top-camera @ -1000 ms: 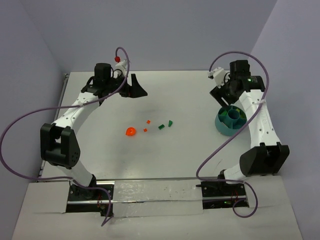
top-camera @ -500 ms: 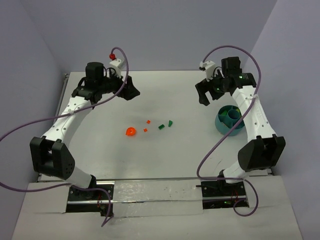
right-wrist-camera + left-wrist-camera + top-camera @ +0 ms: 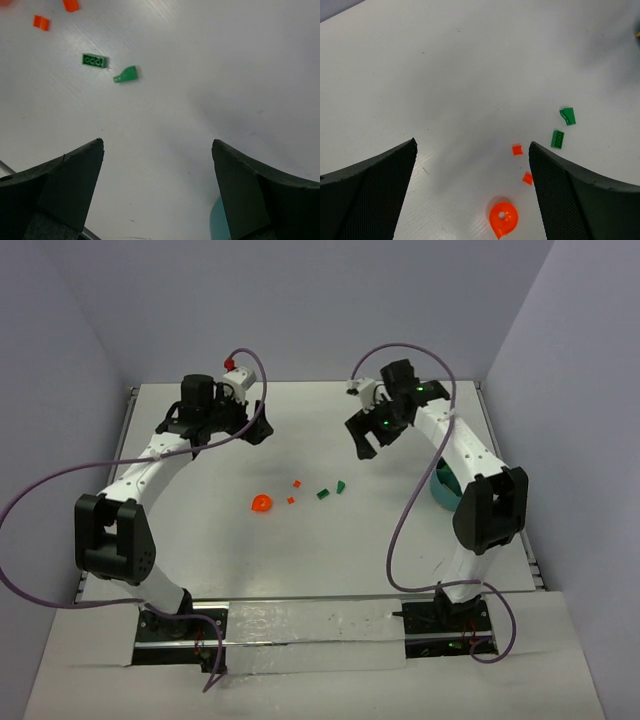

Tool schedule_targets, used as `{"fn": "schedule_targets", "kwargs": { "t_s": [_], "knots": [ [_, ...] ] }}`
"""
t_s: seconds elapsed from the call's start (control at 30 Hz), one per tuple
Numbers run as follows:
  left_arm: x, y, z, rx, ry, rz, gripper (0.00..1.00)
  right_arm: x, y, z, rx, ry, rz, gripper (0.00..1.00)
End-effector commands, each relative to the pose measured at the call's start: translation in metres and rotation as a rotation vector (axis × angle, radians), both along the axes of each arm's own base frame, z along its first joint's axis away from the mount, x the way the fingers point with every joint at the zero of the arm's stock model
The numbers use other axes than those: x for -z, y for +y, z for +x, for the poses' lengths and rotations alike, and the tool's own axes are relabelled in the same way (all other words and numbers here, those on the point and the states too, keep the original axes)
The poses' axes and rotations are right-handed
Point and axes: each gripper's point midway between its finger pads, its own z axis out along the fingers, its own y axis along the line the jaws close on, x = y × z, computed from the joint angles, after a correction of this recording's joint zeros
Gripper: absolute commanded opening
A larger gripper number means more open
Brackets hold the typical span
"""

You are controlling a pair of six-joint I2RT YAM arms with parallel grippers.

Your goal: Sort the legos into containers by color

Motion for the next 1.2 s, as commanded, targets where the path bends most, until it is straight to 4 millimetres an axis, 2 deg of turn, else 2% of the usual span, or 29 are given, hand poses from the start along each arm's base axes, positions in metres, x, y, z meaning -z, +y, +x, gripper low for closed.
{"fn": "schedule_targets", "kwargs": {
  "t_s": [0.0,0.17,0.3,0.43,0.63,0.7,0.77,0.87,1.0,1.17],
  "knots": [
    [-0.021,0.019,0.030,-0.097,-0.052,-0.035,0.99,0.005,0.044,-0.011,-0.044,-0.020,-0.065,0.94],
    [-0.009,0.038,0.039,-0.163,0.008,-0.024,0.99,0.043,0.075,-0.023,-0.081,0.035,-0.116,0.89],
    [-0.005,0.041,0.044,-0.181,0.034,-0.013,0.99,0.065,0.076,-0.019,-0.007,0.090,-0.146,0.79],
    [-0.001,0.045,0.049,-0.207,0.039,0.002,0.99,0.088,0.073,-0.031,0.095,0.182,-0.152,0.71],
    [0.002,0.047,0.050,-0.241,0.074,-0.014,0.99,0.107,0.071,-0.033,0.213,0.225,-0.170,0.65],
    [0.003,0.048,0.049,-0.240,0.079,-0.009,0.99,0.111,0.074,-0.032,0.221,0.247,-0.154,0.66],
    [0.004,0.049,0.048,-0.238,0.086,-0.003,0.99,0.117,0.081,-0.030,0.198,0.270,-0.143,0.72],
    [0.006,0.050,0.047,-0.235,0.098,-0.006,0.99,0.119,0.085,-0.027,0.143,0.266,-0.141,0.87],
    [0.004,0.048,0.048,-0.221,0.108,-0.028,0.99,0.124,0.078,-0.017,0.045,0.198,-0.198,0.91],
    [-0.001,0.046,0.052,-0.211,0.094,-0.036,0.99,0.127,0.071,-0.012,-0.070,0.148,-0.242,0.90]
  ]
}}
